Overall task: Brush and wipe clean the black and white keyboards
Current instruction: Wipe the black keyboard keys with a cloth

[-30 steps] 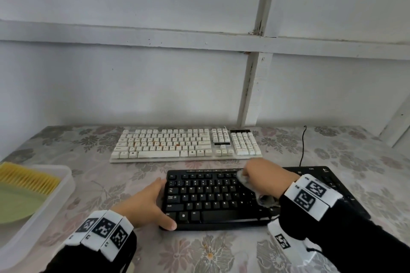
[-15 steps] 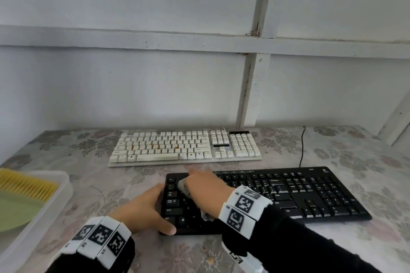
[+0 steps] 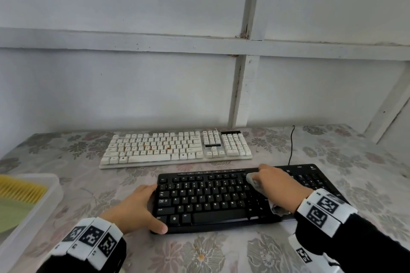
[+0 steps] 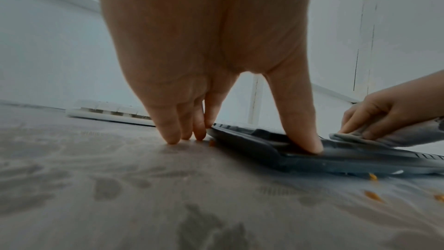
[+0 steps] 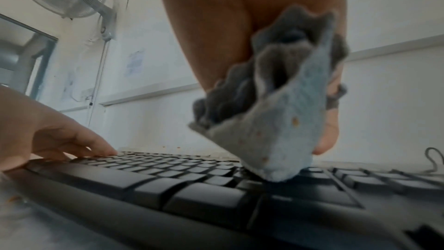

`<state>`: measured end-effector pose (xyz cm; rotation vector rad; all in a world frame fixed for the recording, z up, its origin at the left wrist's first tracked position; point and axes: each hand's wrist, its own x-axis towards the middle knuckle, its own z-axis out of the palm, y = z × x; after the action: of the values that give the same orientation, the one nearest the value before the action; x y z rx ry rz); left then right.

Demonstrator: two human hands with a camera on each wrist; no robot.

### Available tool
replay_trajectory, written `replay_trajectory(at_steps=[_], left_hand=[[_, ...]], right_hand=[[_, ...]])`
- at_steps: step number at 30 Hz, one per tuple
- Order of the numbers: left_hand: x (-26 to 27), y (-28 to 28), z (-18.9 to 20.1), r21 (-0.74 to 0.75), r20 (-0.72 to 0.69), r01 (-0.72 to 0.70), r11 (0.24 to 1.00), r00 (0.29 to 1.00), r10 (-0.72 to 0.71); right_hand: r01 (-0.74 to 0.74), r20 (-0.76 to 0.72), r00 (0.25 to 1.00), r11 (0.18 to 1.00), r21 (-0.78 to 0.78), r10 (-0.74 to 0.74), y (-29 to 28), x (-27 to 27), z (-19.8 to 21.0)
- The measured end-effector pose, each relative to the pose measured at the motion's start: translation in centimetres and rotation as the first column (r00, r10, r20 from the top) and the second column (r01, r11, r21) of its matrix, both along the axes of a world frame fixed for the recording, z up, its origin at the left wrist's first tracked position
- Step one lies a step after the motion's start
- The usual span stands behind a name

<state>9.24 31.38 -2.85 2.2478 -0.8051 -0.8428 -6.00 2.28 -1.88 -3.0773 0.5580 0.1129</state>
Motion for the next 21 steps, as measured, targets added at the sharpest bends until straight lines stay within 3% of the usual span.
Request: replay_trajectory(at_steps=[8, 14, 21], left_hand=[[0.1, 0.3, -0.3, -0.036, -0.039, -0.018, 0.999, 0.999, 0.016], [0.2, 0.3, -0.6, -0.044, -0.040, -0.011, 0.999, 0.999, 0.009], [0.4, 0.3, -0.7, -0.049, -0.061, -0.007, 0.999, 0.998, 0.004]], right_hand=[[0.070, -0.045, 0.997, 0.997, 0.020, -0.069, 0.1, 0.7, 1.6], [-0.099, 0.069, 0.994, 0.981, 0.165, 0.089, 1.2, -0.2, 0.9], [0.060, 0.061, 0.996, 0.993, 0.102, -0.067, -2.6, -3.2, 0.2]])
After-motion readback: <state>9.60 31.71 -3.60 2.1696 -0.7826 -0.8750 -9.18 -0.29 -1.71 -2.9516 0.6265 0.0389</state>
